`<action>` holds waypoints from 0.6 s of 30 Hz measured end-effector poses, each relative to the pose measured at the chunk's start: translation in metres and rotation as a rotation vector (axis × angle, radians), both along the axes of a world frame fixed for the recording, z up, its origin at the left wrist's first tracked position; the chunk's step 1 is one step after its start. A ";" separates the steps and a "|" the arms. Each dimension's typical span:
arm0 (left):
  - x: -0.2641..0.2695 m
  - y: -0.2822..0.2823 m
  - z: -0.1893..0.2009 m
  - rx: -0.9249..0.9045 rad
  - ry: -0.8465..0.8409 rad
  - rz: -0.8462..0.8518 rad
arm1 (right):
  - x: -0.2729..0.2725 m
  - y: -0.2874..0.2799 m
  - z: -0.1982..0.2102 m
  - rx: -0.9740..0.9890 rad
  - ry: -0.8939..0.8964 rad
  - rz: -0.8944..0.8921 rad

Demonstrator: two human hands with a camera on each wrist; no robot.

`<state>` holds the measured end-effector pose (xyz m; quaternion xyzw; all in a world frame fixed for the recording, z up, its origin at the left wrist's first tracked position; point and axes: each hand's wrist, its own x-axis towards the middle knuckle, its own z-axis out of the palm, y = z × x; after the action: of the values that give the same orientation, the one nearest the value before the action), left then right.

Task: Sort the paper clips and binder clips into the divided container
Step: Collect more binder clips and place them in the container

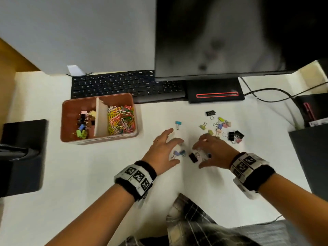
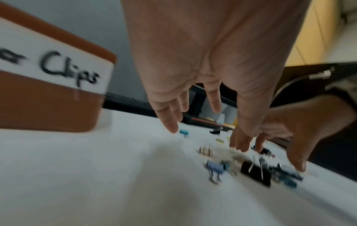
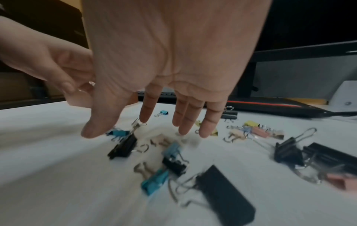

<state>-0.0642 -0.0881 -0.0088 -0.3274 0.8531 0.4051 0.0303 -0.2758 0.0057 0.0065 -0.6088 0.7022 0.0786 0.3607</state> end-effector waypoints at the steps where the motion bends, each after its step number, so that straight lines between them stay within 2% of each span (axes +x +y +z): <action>1: -0.010 0.003 -0.009 -0.017 -0.031 -0.045 | 0.002 0.002 -0.004 0.005 0.014 0.026; 3: -0.021 0.006 -0.024 -0.047 -0.074 -0.109 | 0.010 0.002 -0.015 0.002 0.015 0.031; 6: -0.028 0.007 -0.039 -0.097 -0.074 -0.136 | 0.018 -0.005 -0.027 -0.034 -0.072 -0.060; 8: -0.029 0.008 -0.046 -0.083 0.004 -0.054 | 0.017 -0.012 -0.029 -0.041 -0.124 -0.098; 11: -0.027 0.007 -0.056 -0.059 0.114 0.095 | 0.012 -0.020 -0.029 -0.015 -0.145 -0.066; 14: -0.028 0.004 -0.052 -0.027 0.156 0.169 | 0.009 -0.023 -0.030 -0.046 -0.185 -0.072; 18: -0.028 -0.003 -0.050 -0.098 0.146 0.225 | 0.006 -0.029 -0.033 -0.052 -0.201 -0.104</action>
<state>-0.0919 -0.0913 -0.0592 -0.3916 0.8298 0.3866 -0.0932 -0.2693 -0.0232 -0.0266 -0.5853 0.6951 -0.0196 0.4170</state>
